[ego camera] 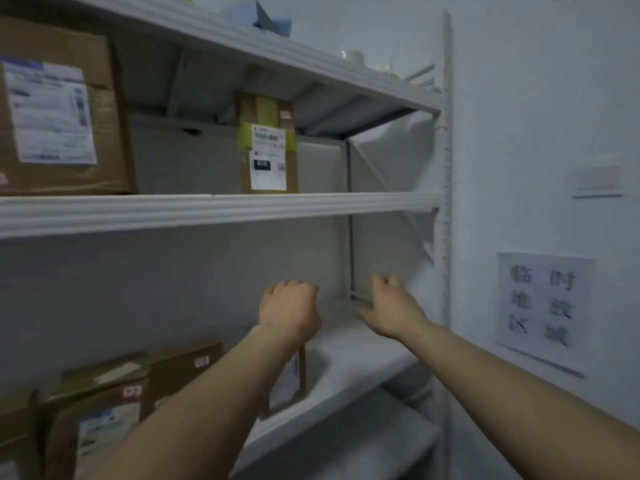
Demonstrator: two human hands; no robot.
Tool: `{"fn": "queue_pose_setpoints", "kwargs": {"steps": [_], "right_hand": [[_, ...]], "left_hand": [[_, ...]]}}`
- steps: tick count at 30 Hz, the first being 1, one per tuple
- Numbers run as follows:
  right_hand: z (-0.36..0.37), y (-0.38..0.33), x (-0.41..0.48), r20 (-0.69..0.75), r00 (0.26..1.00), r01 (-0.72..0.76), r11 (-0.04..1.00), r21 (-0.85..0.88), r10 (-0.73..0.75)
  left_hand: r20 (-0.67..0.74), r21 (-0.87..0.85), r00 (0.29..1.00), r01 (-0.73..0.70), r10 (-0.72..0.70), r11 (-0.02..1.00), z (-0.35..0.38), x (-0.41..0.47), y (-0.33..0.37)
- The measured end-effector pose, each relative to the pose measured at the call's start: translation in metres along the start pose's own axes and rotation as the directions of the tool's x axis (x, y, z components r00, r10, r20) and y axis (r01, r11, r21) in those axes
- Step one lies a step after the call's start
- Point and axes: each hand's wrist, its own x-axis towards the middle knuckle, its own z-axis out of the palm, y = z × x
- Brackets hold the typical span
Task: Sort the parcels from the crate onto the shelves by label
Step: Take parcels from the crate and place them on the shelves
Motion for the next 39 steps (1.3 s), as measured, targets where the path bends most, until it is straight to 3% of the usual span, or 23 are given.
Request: {"fn": "queue_pose_setpoints", "kwargs": {"steps": [4, 9, 15, 20, 24, 31, 39], "right_hand": [[0.017, 0.047, -0.089, 0.188, 0.974, -0.105, 0.988, -0.112, 0.125], [0.017, 0.122, -0.220, 0.328, 0.868, -0.323, 0.926, -0.195, 0.372], [-0.032, 0.206, -0.389, 0.271, 0.752, -0.576, 0.799, -0.173, 0.601], [-0.091, 0.268, -0.570, 0.206, 0.620, -0.758, 0.646, -0.090, 0.757], [-0.134, 0.316, -0.733, 0.091, 0.468, -0.881, 0.473, -0.032, 0.879], [-0.176, 0.351, -0.955, -0.094, 0.090, -0.954, 0.113, 0.279, 0.992], [-0.177, 0.374, -1.086, -0.140, -0.143, -0.919, -0.079, 0.385, 0.980]], "left_hand": [[0.157, -0.088, 0.982, -0.094, 0.107, 0.992, 0.031, -0.048, 0.046], [0.303, -0.233, 0.894, -0.265, 0.329, 0.936, 0.057, -0.119, 0.139], [0.363, -0.391, 0.753, -0.412, 0.549, 0.823, 0.054, -0.233, 0.279], [0.338, -0.553, 0.571, -0.523, 0.748, 0.649, 0.027, -0.355, 0.418], [0.306, -0.651, 0.400, -0.575, 0.864, 0.496, 0.003, -0.484, 0.523], [0.298, -0.714, 0.106, -0.634, 0.949, 0.295, -0.036, -0.661, 0.644], [0.263, -0.746, -0.141, -0.657, 0.954, 0.109, -0.037, -0.761, 0.747]]}}
